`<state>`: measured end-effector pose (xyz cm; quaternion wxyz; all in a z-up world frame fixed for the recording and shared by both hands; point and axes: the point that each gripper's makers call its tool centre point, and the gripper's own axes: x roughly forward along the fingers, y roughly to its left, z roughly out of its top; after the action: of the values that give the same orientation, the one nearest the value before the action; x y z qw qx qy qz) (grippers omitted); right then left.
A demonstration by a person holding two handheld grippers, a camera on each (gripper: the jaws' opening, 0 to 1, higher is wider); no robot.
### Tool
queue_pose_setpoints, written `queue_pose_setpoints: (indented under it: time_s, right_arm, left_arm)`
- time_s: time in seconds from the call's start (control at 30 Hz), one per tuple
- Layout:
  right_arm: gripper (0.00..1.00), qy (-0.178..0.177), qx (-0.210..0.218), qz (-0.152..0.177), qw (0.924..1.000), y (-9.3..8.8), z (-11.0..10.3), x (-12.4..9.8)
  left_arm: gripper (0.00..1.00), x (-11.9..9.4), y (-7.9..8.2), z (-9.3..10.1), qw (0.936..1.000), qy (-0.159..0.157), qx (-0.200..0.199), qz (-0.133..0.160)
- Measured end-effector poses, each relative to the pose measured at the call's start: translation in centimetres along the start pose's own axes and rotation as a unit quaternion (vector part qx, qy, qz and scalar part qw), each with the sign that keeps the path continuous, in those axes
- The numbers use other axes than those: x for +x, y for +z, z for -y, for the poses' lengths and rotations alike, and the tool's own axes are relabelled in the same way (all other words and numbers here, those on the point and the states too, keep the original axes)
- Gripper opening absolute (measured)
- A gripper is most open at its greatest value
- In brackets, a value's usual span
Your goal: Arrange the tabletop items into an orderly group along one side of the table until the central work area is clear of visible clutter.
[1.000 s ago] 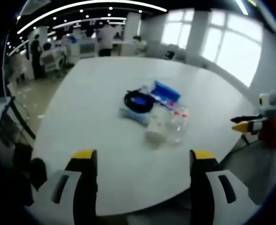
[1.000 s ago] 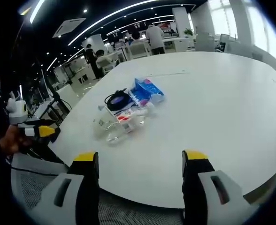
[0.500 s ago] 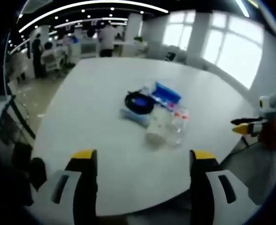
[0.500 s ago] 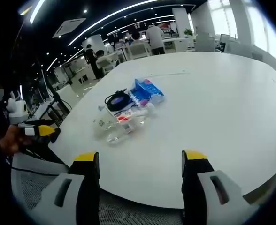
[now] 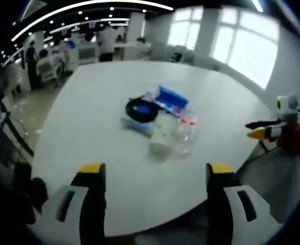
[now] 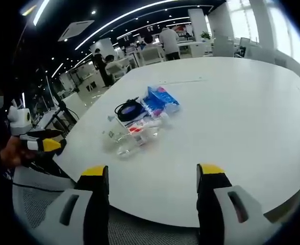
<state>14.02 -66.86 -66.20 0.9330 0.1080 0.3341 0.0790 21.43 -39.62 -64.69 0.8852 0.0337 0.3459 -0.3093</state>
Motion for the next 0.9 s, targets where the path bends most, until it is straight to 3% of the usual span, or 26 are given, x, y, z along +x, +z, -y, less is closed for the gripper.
queue_pose_setpoints:
  time_s: [0.43, 0.57, 0.9]
  right_arm:
    - [0.69, 0.001, 0.007, 0.007, 0.9999, 0.2, 0.1, 0.0]
    - [0.69, 0.0, 0.011, 0.011, 0.9999, 0.3, 0.2, -0.1]
    - [0.69, -0.004, 0.024, 0.019, 0.9995, 0.7, 0.6, -0.3]
  left_arm:
    - [0.76, 1.2, 0.4, 2.2, 0.9985, -0.03, 0.042, -0.019]
    - [0.76, 2.3, 1.2, 3.3, 0.9976, -0.044, 0.048, -0.021]
    - [0.73, 6.4, 4.5, 7.3, 0.9887, -0.087, 0.12, -0.027]
